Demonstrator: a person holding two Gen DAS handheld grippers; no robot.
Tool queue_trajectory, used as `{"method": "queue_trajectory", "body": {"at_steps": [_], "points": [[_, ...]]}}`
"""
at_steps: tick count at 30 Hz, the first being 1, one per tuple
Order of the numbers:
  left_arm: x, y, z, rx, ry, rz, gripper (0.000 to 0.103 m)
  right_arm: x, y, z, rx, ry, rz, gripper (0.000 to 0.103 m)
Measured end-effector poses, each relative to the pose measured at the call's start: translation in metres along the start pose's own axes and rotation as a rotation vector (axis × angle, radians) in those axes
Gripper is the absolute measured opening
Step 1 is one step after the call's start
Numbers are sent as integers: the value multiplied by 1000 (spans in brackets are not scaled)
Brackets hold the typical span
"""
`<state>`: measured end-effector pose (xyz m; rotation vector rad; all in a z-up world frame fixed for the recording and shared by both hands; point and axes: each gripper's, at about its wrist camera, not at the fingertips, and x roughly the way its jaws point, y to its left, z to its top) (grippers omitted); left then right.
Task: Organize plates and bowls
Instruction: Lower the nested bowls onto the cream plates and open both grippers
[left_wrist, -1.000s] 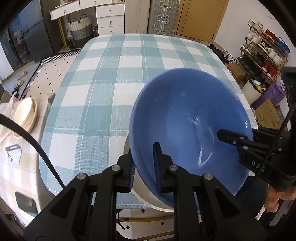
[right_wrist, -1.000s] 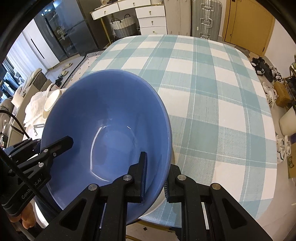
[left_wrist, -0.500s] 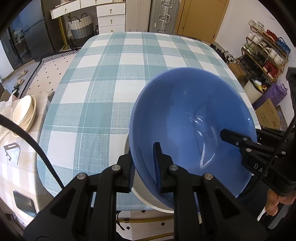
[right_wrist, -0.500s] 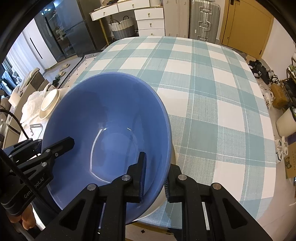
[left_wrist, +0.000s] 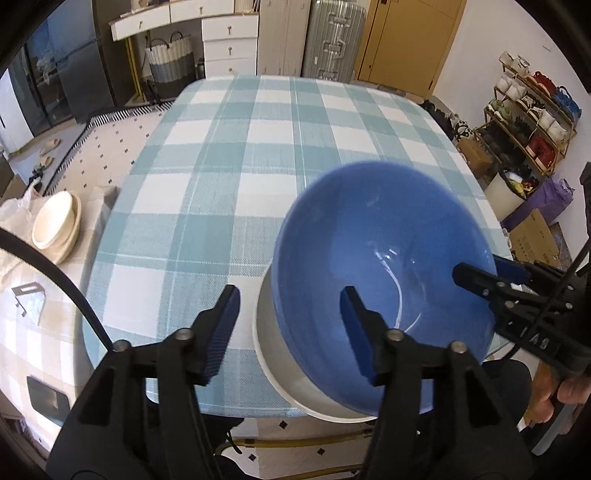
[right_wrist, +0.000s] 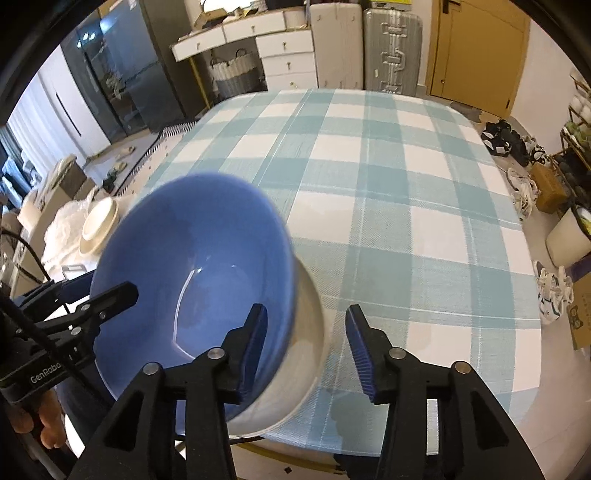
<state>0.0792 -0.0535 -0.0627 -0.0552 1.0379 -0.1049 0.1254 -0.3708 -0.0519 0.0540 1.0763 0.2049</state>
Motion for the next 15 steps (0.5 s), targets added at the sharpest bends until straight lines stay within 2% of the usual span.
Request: {"method": "queue_trajectory", "body": {"at_steps": [2, 3, 10, 15], "points": [[-6, 0, 1, 7, -19, -9, 67, -6, -3, -1, 5, -22, 2, 54], [-9, 1, 1, 9, -30, -20, 72, -10, -5, -2, 5, -35, 10, 60], [-30, 8, -2, 23, -99, -20, 78, -37, -7, -11, -3, -144, 11, 85], [-45, 13, -8, 28, -158, -28, 81, -52, 0, -18, -46, -229, -49, 91]]}}
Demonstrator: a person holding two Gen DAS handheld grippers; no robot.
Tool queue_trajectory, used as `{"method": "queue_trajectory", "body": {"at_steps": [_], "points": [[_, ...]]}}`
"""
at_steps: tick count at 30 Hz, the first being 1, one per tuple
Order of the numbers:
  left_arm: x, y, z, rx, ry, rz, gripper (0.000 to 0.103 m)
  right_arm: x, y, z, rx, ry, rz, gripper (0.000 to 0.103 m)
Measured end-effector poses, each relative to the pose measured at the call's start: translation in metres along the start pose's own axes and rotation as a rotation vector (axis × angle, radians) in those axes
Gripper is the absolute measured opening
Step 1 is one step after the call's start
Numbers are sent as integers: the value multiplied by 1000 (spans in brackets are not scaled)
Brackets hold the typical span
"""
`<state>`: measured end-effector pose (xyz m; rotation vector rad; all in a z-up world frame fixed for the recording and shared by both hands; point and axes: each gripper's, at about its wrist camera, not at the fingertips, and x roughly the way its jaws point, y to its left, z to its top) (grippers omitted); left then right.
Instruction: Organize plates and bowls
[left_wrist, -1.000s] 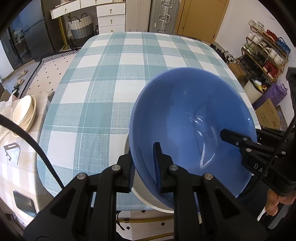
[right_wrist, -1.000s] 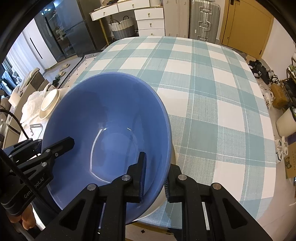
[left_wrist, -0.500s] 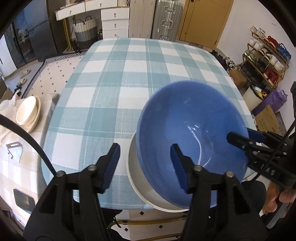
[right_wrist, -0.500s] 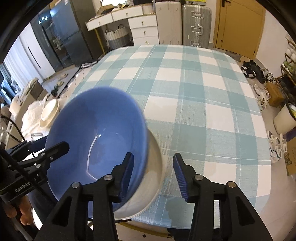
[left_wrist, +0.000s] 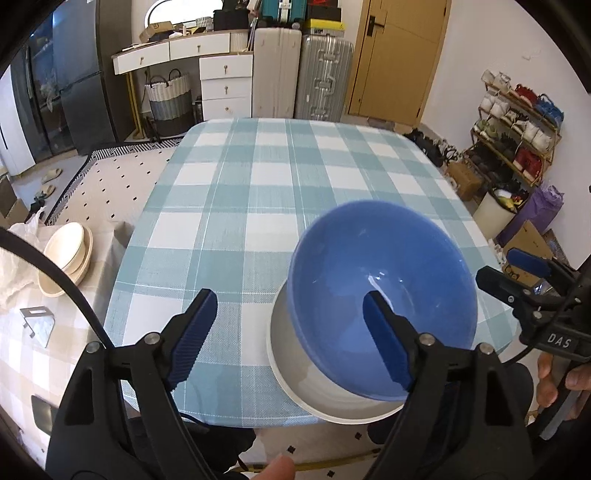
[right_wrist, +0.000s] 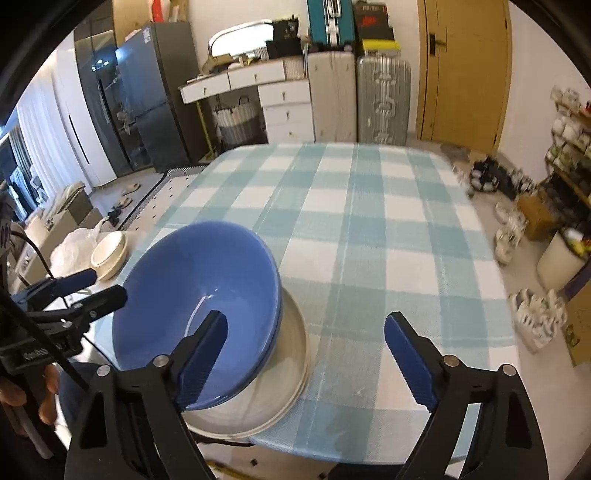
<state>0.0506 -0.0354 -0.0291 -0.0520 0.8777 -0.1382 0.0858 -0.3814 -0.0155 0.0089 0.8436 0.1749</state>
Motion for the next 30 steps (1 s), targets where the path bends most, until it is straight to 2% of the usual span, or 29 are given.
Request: {"method": "queue_trajectory", "body": {"at_steps": [5, 8, 9, 10, 18, 30], "points": [[-9, 8, -5, -3, -54, -11, 84, -4, 6, -9, -45, -60, -27, 96], [-12, 13, -9, 17, -95, 33, 85, -3, 5, -14, -48, -69, -31, 97], [-12, 15, -9, 17, -101, 43, 89, -3, 3, -16, -41, -82, -23, 97], [-13, 18, -10, 11, -112, 50, 103, -3, 2, -18, -32, -89, -18, 97], [-8, 34, -19, -6, -182, 95, 101, -1, -8, -29, 3, -145, -19, 97], [6, 35, -31, 18, -210, 101, 101, -1, -21, -37, 57, -199, -26, 97]]}}
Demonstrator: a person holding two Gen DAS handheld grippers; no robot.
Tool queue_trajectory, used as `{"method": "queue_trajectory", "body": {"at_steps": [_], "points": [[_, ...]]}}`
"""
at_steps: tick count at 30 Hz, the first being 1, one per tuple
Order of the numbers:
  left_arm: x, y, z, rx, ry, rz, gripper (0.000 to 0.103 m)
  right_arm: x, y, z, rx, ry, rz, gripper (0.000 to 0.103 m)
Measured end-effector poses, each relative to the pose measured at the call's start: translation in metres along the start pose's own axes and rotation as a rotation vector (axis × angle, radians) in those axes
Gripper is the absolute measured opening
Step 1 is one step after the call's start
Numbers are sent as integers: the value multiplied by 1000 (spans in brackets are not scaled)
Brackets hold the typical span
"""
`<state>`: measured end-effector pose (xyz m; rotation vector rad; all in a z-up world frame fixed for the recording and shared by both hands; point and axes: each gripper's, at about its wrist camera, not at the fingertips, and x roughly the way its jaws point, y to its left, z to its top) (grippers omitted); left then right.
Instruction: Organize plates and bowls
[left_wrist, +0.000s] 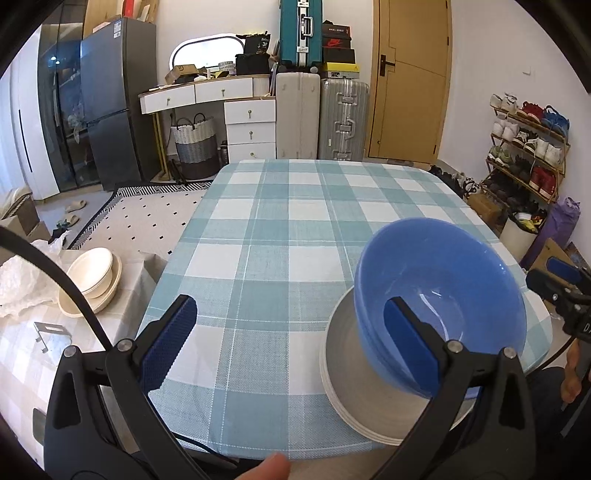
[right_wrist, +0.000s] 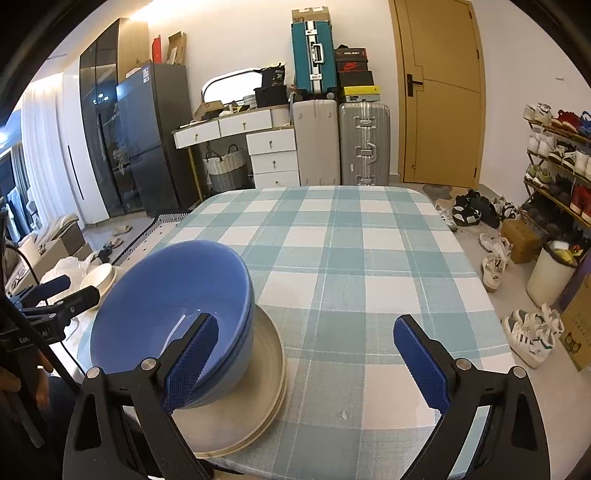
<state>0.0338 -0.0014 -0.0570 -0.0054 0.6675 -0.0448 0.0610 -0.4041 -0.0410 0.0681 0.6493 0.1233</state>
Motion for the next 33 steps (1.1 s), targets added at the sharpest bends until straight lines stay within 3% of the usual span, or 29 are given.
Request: {"method": "queue_trajectory", "body": {"at_steps": [15, 33], "points": [[0, -6, -19, 14, -53, 17, 101, -14, -5, -14, 7, -72, -29, 98], [-12, -2, -17, 6, -86, 8, 101, -12, 2, -16, -29, -59, -22, 98]]}}
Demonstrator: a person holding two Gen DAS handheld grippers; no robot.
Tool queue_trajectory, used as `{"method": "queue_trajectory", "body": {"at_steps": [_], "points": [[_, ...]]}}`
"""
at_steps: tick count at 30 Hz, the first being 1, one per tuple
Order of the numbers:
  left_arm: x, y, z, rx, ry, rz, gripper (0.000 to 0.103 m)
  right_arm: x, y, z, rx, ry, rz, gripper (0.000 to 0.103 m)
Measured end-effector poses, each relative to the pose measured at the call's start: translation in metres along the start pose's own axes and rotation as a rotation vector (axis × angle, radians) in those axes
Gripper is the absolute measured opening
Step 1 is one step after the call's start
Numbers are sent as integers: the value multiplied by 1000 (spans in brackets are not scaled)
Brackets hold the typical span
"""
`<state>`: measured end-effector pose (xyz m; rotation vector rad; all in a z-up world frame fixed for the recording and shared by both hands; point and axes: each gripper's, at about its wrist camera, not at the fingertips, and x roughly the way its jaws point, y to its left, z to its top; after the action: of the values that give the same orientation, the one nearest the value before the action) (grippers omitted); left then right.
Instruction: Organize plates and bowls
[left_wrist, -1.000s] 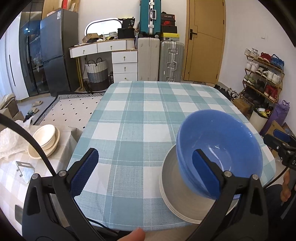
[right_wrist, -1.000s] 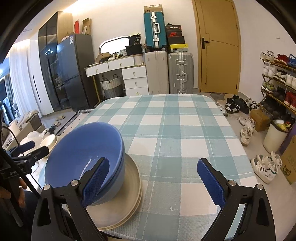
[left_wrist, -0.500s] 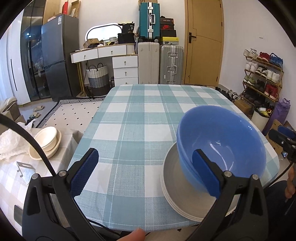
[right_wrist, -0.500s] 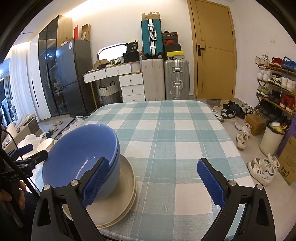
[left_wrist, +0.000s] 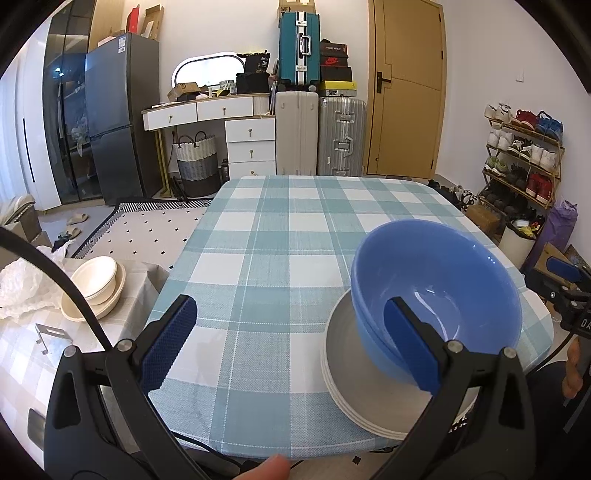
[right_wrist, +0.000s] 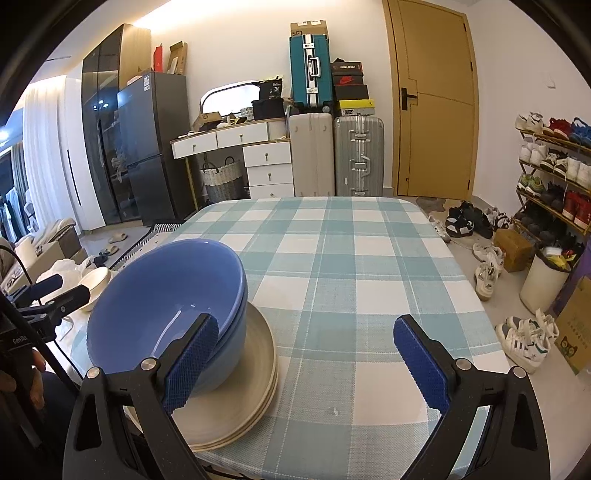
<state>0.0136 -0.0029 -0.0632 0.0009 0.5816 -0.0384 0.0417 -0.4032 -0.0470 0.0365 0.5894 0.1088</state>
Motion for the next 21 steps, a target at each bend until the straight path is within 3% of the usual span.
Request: {"method": "queue_trajectory", "body": {"at_steps": [21], "points": [[-14, 15, -6, -21, -49, 26, 101, -4, 2, 0, 7, -3, 2, 98]]}}
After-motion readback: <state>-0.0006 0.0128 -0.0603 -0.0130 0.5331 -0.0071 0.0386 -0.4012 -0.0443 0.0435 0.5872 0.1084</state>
